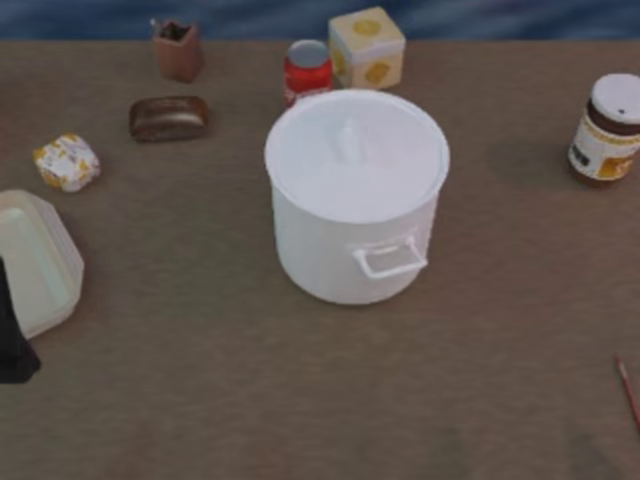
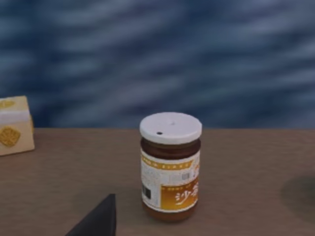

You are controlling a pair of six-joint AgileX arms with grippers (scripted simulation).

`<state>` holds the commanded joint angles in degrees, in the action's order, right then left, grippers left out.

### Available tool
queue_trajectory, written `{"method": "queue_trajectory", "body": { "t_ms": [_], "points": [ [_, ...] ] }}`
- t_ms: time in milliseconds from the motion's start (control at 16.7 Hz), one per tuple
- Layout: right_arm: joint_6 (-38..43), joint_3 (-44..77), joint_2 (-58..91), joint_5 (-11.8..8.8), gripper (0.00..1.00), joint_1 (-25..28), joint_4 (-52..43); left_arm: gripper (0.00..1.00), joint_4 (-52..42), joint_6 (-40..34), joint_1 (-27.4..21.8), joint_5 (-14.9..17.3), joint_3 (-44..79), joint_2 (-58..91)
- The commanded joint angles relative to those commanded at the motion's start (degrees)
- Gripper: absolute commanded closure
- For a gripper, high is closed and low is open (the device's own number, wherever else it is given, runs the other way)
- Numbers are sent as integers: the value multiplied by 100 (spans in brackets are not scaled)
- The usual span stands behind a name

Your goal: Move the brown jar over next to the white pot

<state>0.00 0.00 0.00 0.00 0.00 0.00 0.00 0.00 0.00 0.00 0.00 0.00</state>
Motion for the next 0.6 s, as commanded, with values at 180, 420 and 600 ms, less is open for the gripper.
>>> {"method": "queue_trajectory", "body": {
  "t_ms": [180,420,600],
  "points": [
    [-1,54,53,-7,0,4,-34,0,0,0,0,0,0,0],
    [-28,844,821,-56,0,15,-533,0,0,0,0,0,0,0],
    [-89,1943,1911,-70,0,-19,-1247,0,0,0,0,0,0,0]
  ]
}}
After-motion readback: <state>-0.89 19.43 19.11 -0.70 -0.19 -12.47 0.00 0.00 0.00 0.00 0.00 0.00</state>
